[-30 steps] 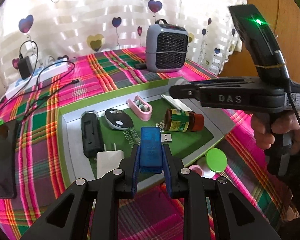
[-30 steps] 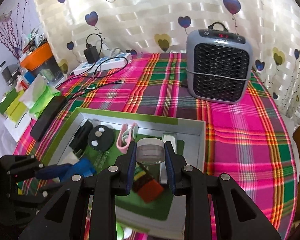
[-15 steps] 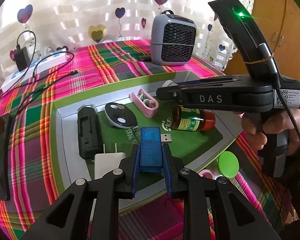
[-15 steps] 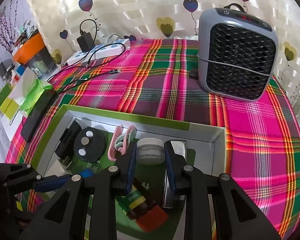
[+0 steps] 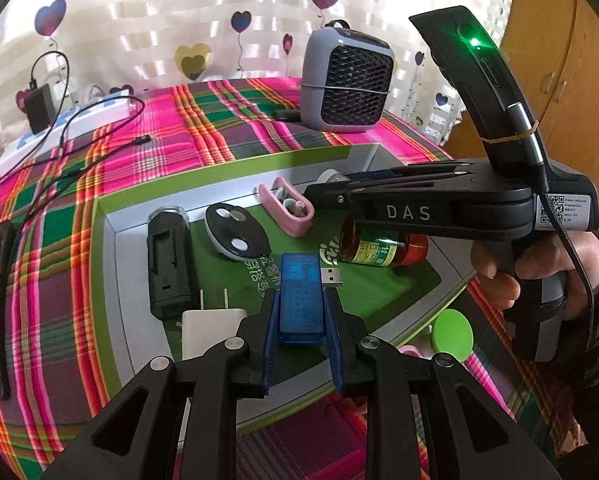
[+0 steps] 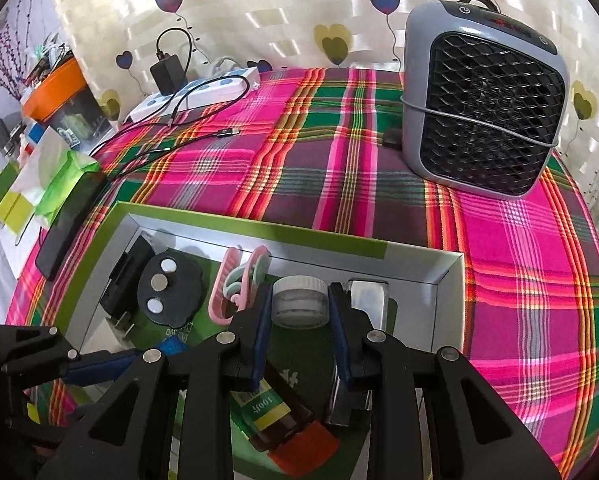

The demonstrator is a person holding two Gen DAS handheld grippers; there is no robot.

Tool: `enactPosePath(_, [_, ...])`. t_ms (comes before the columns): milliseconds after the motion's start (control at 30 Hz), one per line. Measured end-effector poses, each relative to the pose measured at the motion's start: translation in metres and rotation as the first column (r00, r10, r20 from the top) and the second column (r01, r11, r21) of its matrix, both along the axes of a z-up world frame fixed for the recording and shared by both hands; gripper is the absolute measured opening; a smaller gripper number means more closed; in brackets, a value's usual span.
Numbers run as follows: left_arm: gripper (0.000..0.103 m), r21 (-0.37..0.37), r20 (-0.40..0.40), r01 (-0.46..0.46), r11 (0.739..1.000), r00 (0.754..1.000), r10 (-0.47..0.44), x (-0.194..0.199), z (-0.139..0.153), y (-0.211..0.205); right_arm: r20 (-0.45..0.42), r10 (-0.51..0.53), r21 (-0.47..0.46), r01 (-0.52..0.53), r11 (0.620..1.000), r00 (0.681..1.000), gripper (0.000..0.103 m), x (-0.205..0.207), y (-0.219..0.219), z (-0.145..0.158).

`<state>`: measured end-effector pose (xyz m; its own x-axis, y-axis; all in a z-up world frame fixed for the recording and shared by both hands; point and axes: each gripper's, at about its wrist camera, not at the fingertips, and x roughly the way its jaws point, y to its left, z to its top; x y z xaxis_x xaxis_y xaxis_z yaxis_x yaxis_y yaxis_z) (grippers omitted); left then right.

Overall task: Organize rigid objects
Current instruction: 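Lower the USB stick and jar into the box and open both grippers, then withdraw both tools from the box toward the remaining items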

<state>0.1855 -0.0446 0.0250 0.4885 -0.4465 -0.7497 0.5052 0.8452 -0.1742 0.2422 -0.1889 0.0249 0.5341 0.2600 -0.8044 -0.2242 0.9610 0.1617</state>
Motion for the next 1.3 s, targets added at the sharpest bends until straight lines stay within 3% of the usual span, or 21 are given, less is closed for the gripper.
enactPosePath(400, [0.023, 0.001, -0.007, -0.001, 1.0, 1.0, 0.001, 0.0, -0.001, 0.0, -0.003, -0.006, -0.006, 0.006, 1.0, 1.0, 0.029, 0.001, 0.001, -0.001])
enactPosePath(667, [0.034, 0.019, 0.01, -0.01, 1.0, 1.0, 0.009, -0.002, 0.0, 0.0, -0.006, -0.016, 0.006, 0.016, 1.0, 1.0, 0.029, 0.0, -0.001, 0.0])
enactPosePath(833, [0.035, 0.017, 0.023, -0.02, 1.0, 1.0, 0.02, -0.005, 0.003, 0.002, 0.003, -0.021, 0.034, 0.021, 0.999, 1.0, 0.038, -0.005, -0.002, 0.003])
enactPosePath(1300, [0.037, 0.019, 0.079, -0.025, 1.0, 0.997, 0.023, -0.023, 0.018, 0.002, 0.051, -0.026, 0.068, 0.023, 0.997, 0.998, 0.038, -0.026, -0.001, 0.015])
